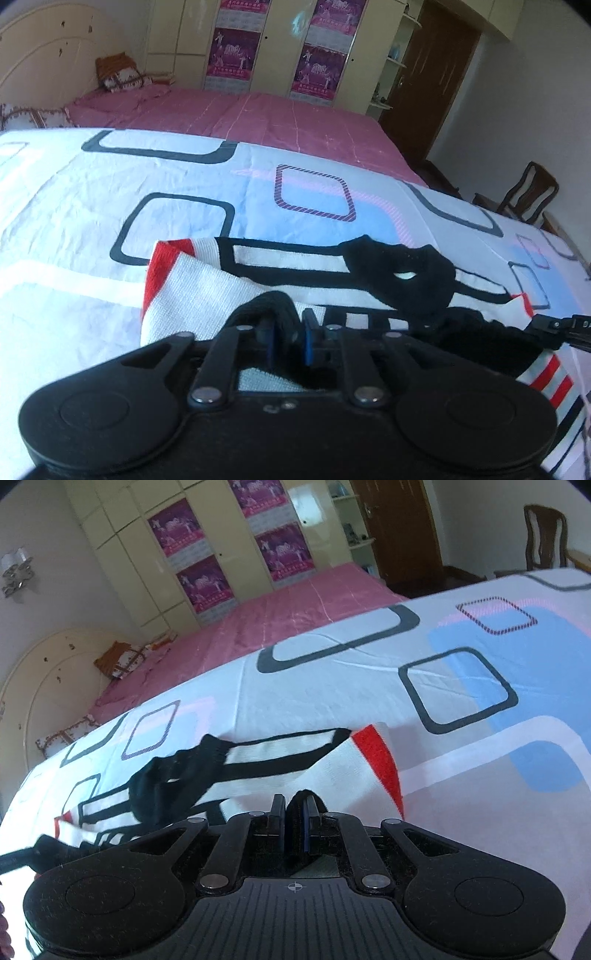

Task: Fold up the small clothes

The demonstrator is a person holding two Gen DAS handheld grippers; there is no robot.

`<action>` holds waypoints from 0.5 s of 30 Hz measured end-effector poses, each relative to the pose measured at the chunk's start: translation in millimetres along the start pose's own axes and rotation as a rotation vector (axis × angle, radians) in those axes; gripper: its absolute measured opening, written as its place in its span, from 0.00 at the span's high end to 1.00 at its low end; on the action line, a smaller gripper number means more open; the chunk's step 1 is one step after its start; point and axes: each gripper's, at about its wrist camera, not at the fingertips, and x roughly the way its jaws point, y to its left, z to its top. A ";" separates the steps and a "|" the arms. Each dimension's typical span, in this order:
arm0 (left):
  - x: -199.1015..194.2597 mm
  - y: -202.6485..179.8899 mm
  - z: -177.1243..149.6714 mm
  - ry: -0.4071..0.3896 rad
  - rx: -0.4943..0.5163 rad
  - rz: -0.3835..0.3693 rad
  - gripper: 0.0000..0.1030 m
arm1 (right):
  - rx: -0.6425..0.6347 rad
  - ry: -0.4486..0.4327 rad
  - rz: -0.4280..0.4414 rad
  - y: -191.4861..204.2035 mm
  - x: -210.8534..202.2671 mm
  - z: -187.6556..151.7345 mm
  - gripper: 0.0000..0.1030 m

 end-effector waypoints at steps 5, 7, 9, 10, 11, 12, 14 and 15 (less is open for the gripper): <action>-22.3 19.9 9.6 -0.080 -0.095 -0.025 0.41 | -0.015 -0.041 -0.001 -2.5 -4.7 5.9 0.47; -27.2 23.8 14.1 -0.102 -0.086 -0.030 0.40 | -0.032 -0.093 0.000 -2.6 -10.1 9.7 0.24; -29.0 28.0 16.5 -0.095 -0.071 -0.038 0.40 | -0.057 -0.102 0.013 -1.9 -12.0 14.2 0.24; -27.1 28.3 17.6 -0.088 -0.062 -0.043 0.40 | -0.066 -0.104 0.023 -1.7 -12.5 15.0 0.24; -24.9 28.3 17.2 -0.078 -0.047 -0.050 0.40 | -0.081 -0.100 0.036 -1.5 -12.4 15.5 0.24; -20.1 26.0 16.5 -0.062 -0.026 -0.049 0.40 | -0.097 -0.088 0.045 0.0 -10.4 15.3 0.24; -9.0 20.8 13.4 -0.030 0.008 -0.051 0.41 | -0.129 -0.061 0.052 1.8 -4.6 13.2 0.24; -2.1 17.7 11.6 -0.011 0.025 -0.059 0.42 | -0.141 -0.048 0.056 3.0 -0.4 11.5 0.24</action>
